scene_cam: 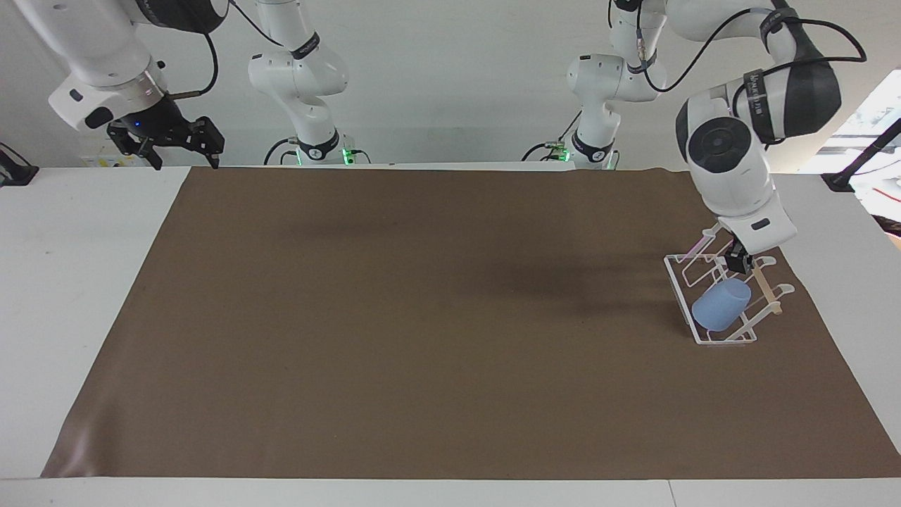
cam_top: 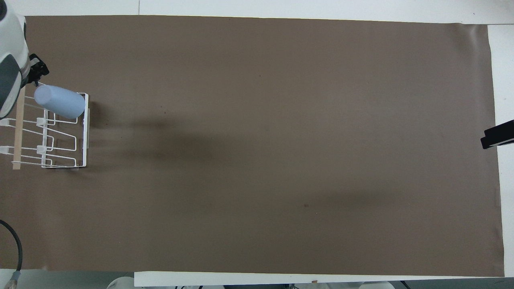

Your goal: Hang cup on cup holder

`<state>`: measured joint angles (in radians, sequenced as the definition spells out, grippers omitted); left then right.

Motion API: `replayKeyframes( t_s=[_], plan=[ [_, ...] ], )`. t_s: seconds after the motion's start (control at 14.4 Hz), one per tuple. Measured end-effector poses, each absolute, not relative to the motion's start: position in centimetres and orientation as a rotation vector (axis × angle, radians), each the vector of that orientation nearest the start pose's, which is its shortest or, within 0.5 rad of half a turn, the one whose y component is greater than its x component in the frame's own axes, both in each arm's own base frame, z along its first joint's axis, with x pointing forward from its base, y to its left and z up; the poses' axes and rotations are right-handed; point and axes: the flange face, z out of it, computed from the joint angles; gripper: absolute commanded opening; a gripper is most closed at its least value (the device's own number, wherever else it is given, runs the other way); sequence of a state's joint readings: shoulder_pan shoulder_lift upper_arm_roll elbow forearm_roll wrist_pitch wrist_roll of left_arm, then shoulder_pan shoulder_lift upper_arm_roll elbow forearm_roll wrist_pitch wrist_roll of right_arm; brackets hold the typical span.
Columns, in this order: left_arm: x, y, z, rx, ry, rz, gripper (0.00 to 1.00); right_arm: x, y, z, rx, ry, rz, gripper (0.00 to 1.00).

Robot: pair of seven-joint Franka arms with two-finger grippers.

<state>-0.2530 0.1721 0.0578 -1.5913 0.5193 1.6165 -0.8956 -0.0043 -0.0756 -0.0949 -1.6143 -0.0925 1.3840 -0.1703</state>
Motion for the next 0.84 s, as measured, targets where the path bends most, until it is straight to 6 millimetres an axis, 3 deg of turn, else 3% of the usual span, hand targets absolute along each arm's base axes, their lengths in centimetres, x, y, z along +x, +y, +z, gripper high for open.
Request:
replayKeyframes(
  t_s=[0.21, 0.42, 0.63, 0.84],
  plan=[
    [59.6, -7.4, 55.7, -2.756, -0.591, -0.063, 1.00, 50.5, -6.9, 63.0, -3.191, -0.084, 0.267, 0.99],
    [58.1, -4.7, 57.7, -3.025, -0.268, 0.110, 1.00, 50.5, -6.9, 63.0, -3.190, -0.082, 0.269, 0.99],
    [57.2, -2.8, 58.3, -3.132, -0.006, 0.188, 1.00, 50.5, -6.8, 63.0, -3.190, -0.085, 0.269, 0.99],
    [56.9, -4.4, 58.3, -3.142, 0.080, 0.212, 1.00, 50.5, -6.8, 63.0, -3.190, -0.085, 0.269, 0.99]
  ],
)
